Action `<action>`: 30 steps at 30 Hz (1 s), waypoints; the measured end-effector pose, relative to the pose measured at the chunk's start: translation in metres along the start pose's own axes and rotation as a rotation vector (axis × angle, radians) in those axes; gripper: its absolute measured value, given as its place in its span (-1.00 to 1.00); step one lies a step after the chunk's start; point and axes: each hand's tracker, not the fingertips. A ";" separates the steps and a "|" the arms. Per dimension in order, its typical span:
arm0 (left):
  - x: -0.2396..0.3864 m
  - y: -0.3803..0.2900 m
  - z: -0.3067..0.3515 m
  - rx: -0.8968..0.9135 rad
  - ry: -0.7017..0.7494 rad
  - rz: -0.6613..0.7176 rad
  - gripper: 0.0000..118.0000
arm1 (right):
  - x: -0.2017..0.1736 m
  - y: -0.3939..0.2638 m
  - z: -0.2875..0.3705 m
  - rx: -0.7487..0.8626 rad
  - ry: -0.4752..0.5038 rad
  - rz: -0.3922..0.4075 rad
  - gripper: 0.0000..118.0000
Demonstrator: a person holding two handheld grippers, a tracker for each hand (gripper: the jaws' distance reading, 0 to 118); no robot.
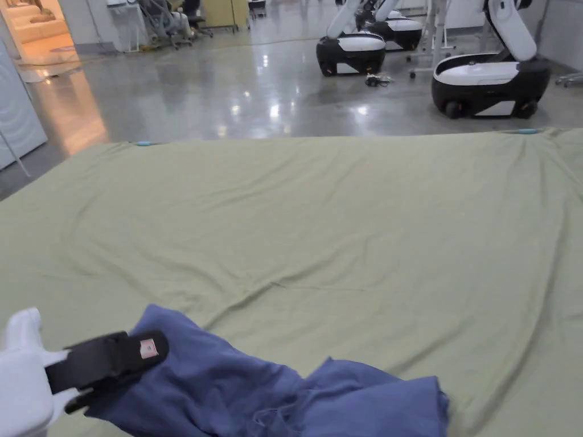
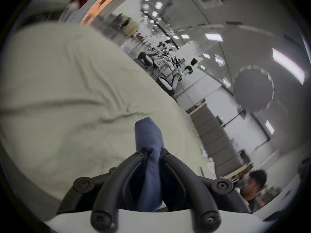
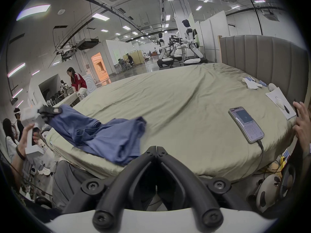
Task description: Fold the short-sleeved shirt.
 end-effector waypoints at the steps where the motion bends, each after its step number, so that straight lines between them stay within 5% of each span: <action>1: 0.021 0.000 -0.004 -0.007 -0.022 -0.045 -0.81 | 0.002 0.000 -0.001 0.000 0.005 -0.016 -1.00; 6: 0.091 -0.045 -0.087 -0.161 -0.187 -0.153 -0.81 | 0.001 0.002 0.003 0.006 0.020 -0.047 -1.00; 10: 0.100 -0.096 -0.171 -0.348 -0.137 -0.213 -0.81 | -0.006 0.001 0.021 0.024 -0.023 0.033 -1.00; 13: 0.109 -0.123 -0.200 -0.390 -0.071 -0.349 -0.78 | 0.000 0.000 0.029 0.048 -0.073 0.006 -1.00; 17: 0.117 -0.108 -0.186 -0.329 -0.163 -0.341 0.23 | 0.021 0.001 0.031 0.069 -0.041 -0.102 -1.00; 20: 0.114 -0.084 -0.160 -0.201 -0.158 -0.369 0.10 | 0.027 0.000 0.026 0.057 -0.065 -0.098 -1.00; 23: 0.097 -0.081 -0.166 -0.202 -0.121 -0.318 -0.81 | 0.026 -0.001 0.022 0.038 -0.078 -0.080 -1.00; 27: 0.080 -0.126 -0.207 -0.424 -0.225 -0.155 -0.81 | 0.020 -0.001 0.017 0.020 -0.064 -0.064 -1.00; 30: 0.079 -0.165 -0.238 -0.551 -0.113 -0.219 -0.81 | 0.010 -0.001 0.008 -0.016 -0.041 -0.052 -1.00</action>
